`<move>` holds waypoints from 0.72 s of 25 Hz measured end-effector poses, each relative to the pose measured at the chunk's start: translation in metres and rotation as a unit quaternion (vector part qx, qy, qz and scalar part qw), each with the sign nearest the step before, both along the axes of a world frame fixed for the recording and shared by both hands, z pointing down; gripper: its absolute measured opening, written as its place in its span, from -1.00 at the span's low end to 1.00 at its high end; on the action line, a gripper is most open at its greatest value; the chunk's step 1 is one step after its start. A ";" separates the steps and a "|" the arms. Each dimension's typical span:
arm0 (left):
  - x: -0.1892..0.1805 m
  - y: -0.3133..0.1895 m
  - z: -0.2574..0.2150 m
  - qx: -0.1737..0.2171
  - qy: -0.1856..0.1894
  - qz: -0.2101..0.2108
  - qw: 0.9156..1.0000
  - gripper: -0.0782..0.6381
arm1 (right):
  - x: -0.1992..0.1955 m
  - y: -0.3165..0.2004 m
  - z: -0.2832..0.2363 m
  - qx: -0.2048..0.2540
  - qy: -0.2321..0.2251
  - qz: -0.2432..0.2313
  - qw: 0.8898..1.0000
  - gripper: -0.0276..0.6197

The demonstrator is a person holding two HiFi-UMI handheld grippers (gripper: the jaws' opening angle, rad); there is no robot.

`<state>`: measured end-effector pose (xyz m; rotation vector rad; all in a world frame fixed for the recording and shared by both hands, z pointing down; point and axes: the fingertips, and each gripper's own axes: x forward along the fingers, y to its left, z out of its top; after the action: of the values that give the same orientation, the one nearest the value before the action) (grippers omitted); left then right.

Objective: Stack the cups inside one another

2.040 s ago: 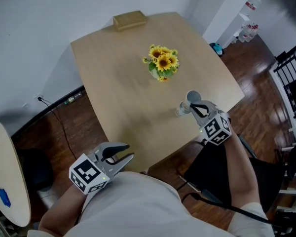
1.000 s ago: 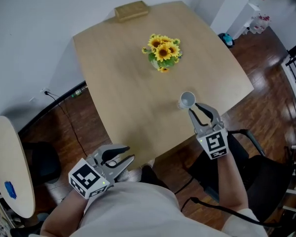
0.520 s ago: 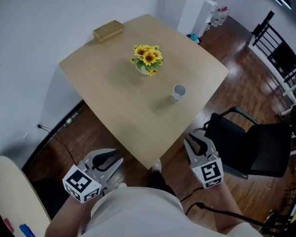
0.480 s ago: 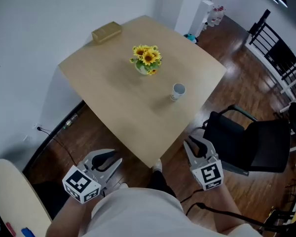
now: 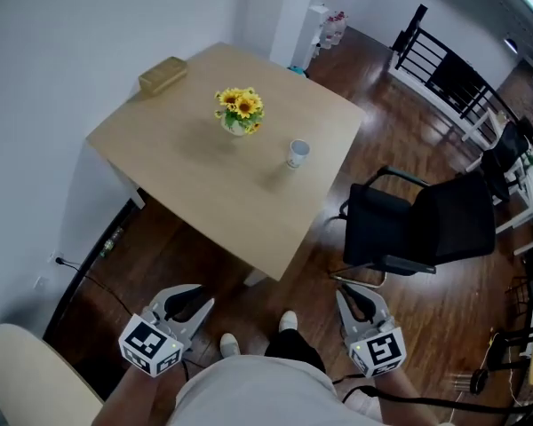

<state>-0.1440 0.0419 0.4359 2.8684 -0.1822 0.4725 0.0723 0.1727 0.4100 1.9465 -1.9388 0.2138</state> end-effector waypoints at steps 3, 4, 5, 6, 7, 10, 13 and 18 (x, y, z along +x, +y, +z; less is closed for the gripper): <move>-0.007 0.006 -0.005 0.002 0.014 -0.002 1.000 -0.49 | -0.011 0.011 -0.006 0.012 -0.020 0.011 1.000 -0.81; -0.011 0.009 -0.006 0.003 0.017 -0.004 1.000 -0.49 | -0.015 0.013 -0.007 0.016 -0.027 0.010 0.999 -0.81; -0.014 0.011 -0.006 0.004 0.019 -0.005 1.000 -0.49 | -0.020 0.014 -0.008 0.019 -0.032 0.008 0.999 -0.81; -0.017 0.013 -0.006 0.004 0.020 -0.008 1.000 -0.49 | -0.024 0.015 -0.009 0.022 -0.032 0.005 0.999 -0.81; -0.020 0.015 -0.005 0.003 0.020 -0.010 1.000 -0.49 | -0.027 0.016 -0.011 0.024 -0.029 0.002 0.999 -0.81; -0.022 0.023 -0.002 0.003 0.019 -0.015 1.000 -0.49 | -0.030 0.024 -0.016 0.024 -0.013 0.000 1.000 -0.82; -0.014 0.031 -0.007 0.008 0.019 -0.009 1.000 -0.49 | -0.022 0.051 -0.015 0.018 -0.008 0.024 1.000 -0.87; 0.011 0.054 -0.034 0.024 0.025 0.024 0.999 -0.49 | -0.010 0.105 -0.019 0.019 -0.015 0.064 0.998 -0.89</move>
<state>-0.1332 0.0958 0.4019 2.9349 -0.1189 0.4087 0.0621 0.2775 0.3909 2.1046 -1.8513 0.2446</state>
